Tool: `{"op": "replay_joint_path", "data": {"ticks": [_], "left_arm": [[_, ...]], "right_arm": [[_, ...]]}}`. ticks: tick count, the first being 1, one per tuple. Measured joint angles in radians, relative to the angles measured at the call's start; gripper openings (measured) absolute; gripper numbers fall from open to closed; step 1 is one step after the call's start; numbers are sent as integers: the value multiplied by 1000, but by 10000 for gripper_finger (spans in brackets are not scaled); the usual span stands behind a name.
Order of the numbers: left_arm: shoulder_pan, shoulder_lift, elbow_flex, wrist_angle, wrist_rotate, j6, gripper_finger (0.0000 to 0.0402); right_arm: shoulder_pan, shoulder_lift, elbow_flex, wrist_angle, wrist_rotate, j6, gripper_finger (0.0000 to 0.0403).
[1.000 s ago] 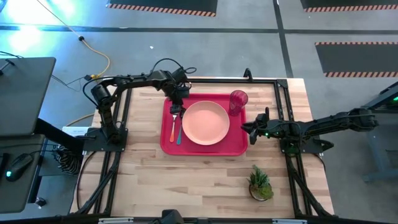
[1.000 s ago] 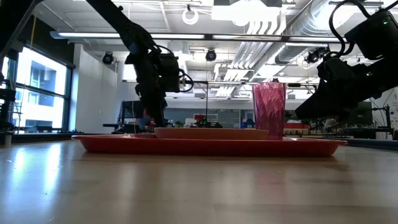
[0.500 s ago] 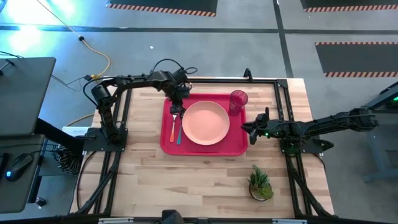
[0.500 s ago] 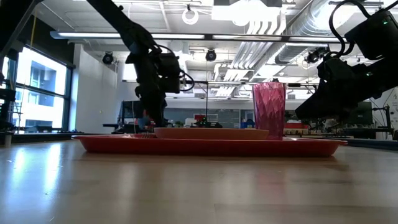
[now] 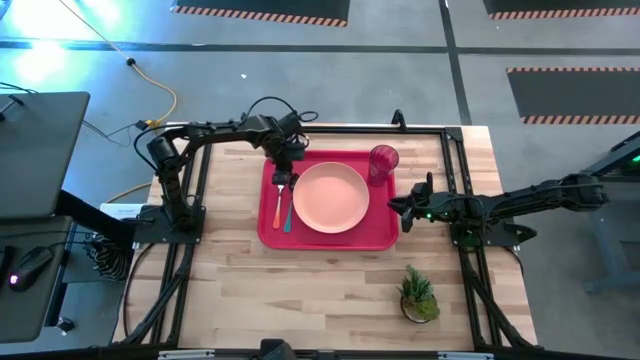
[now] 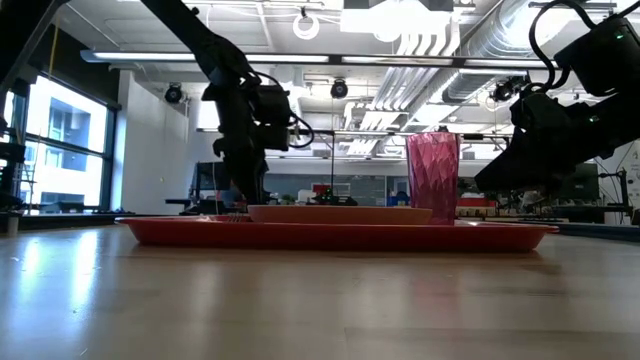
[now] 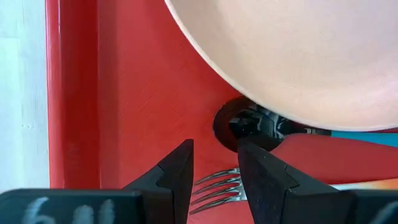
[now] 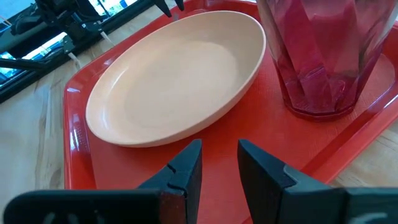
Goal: Pick and place plate/cup/fork/spoon on tray
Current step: Adjust the plate and spoon on the tray
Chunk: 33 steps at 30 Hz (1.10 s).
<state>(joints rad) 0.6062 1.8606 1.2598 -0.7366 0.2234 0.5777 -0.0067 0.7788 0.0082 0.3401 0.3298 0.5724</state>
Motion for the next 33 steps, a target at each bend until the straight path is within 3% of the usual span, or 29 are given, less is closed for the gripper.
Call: {"op": "replay_joint_path", "data": {"ticks": [10, 33], "left_arm": [[-6, 74, -1, -7, -5, -29, 115], [-7, 71, 0, -27, -84, -52, 115]], "right_arm": [[0, 0, 0, 0, 0, 7, 94], [0, 0, 0, 0, 0, 14, 94]]}}
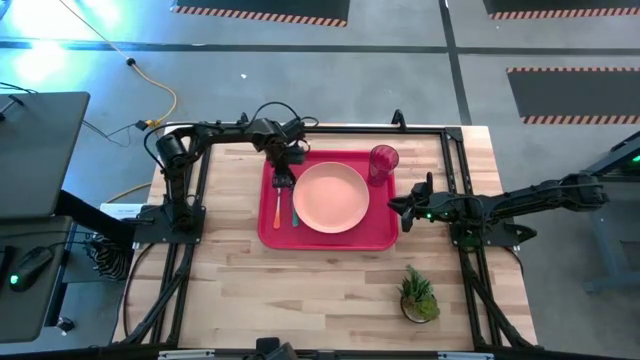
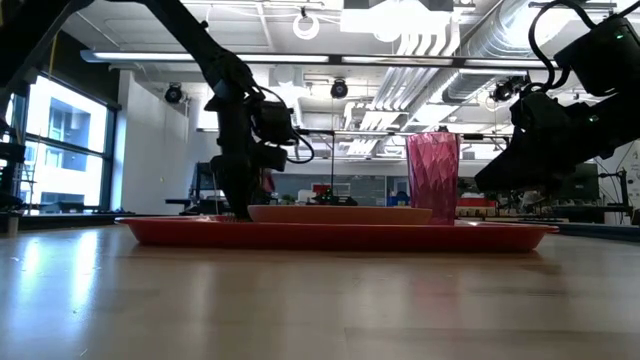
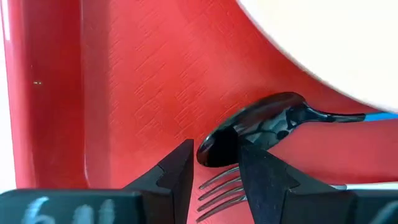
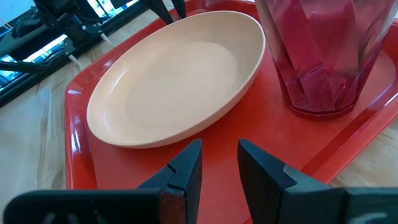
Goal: Pick and place plate/cup/fork/spoon on tray
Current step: Adjust the plate and spoon on the tray, then return to Home Position
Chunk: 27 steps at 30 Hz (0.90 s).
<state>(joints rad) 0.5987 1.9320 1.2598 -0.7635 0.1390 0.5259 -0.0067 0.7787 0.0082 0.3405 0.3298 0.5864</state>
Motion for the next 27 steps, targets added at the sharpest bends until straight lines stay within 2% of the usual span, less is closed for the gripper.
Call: {"op": "replay_joint_path", "data": {"ticks": [6, 12, 27], "left_arm": [[0, 0, 0, 0, -2, 0, 115], [0, 0, 5, -2, -74, 26, 115], [-10, -1, 109, -63, -74, 9, 115]], "right_arm": [[0, 0, 0, 0, 0, 0, 94], [0, 0, 0, 0, 0, 0, 94], [0, 0, 0, 0, 0, 1, 94]]}}
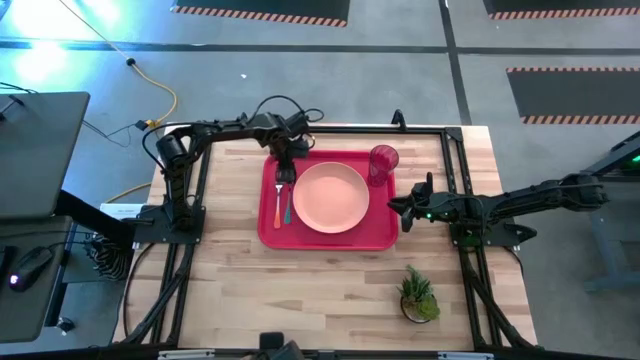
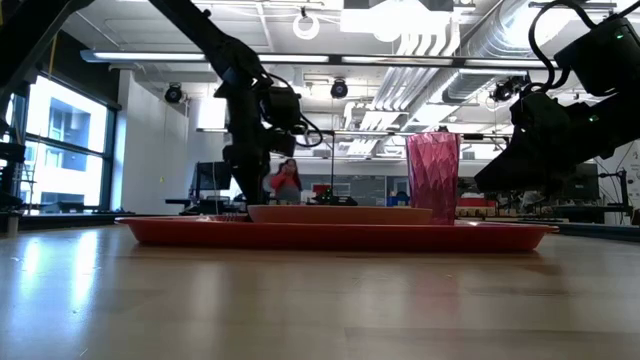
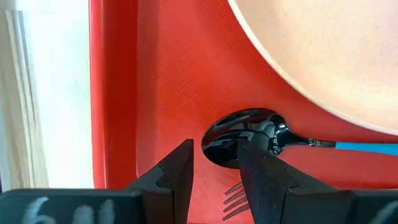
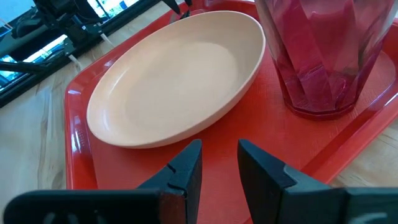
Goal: Pick and place plate/cup/fork/spoon on tray
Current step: Return to Home Position
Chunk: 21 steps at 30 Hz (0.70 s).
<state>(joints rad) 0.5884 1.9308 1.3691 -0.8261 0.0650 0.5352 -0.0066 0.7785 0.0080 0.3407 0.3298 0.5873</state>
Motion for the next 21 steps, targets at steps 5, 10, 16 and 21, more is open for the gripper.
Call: {"op": "replay_joint_path", "data": {"ticks": [5, 10, 16, 21], "left_arm": [[4, -3, 20, -37, 3, -31, 115], [14, -30, 19, -46, 45, -80, 115], [3, -35, 16, -80, 86, -154, 115], [-32, -47, -58, -84, 90, -160, 115]], "right_arm": [[0, 0, 0, 0, 0, 0, 94], [0, 0, 0, 0, 0, 0, 94], [0, 0, 0, 0, 0, 0, 94], [0, 0, 0, 0, 0, 0, 94]]}}
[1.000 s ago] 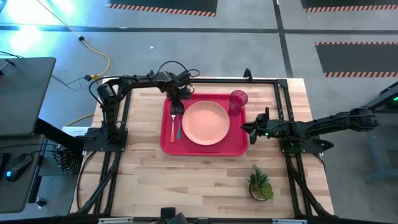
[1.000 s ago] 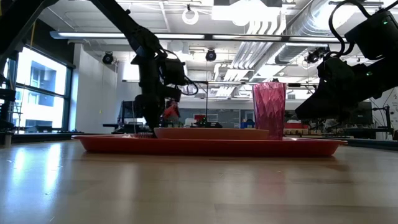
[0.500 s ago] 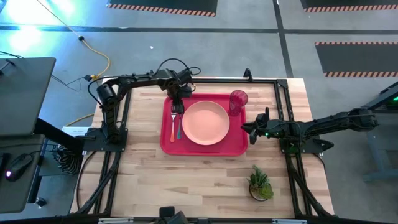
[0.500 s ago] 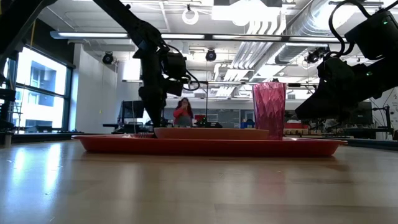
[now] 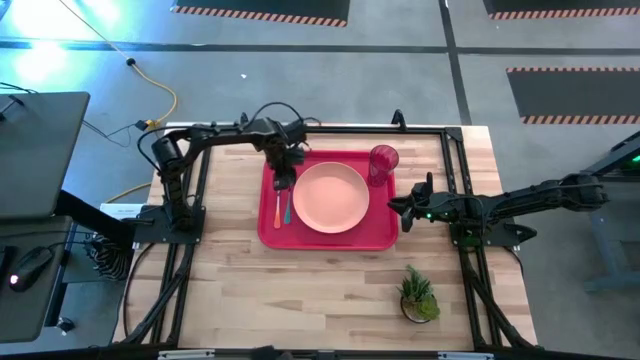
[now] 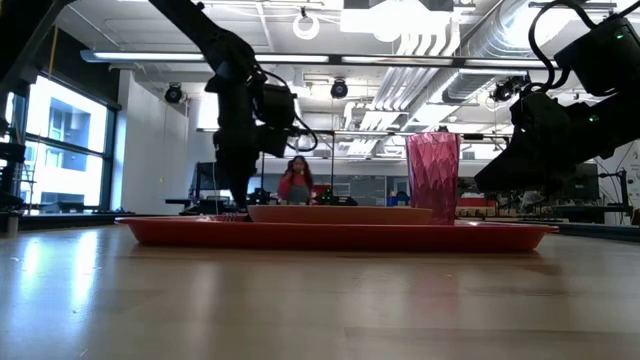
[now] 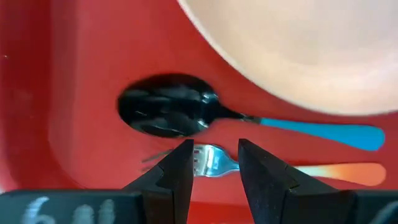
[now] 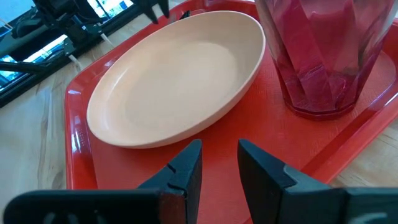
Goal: Pick and place plate/cup/fork/spoon on tray
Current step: Return to Home Position
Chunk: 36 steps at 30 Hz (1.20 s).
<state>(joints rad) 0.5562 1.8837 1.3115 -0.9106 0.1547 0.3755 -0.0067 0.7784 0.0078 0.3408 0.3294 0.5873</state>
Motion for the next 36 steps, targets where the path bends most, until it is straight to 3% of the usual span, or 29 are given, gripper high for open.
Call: {"op": "replay_joint_path", "data": {"ticks": [6, 12, 17, 26, 36], "left_arm": [[-9, -91, -123, 55, 0, -37, 115], [-19, -300, -230, 97, 19, -146, 115], [-67, -557, -414, 321, 103, -318, 115], [-183, -956, -746, 726, 102, -560, 115], [-308, -1231, -952, 783, -44, -654, 115]], "right_arm": [[0, 0, 0, 0, 0, 0, 94], [0, 0, 0, 0, 1, 0, 94], [0, 0, 0, 25, 3, -1, 94], [0, -1, 60, 126, -4, -154, 94], [0, -1, 223, 153, -11, -320, 94]]}}
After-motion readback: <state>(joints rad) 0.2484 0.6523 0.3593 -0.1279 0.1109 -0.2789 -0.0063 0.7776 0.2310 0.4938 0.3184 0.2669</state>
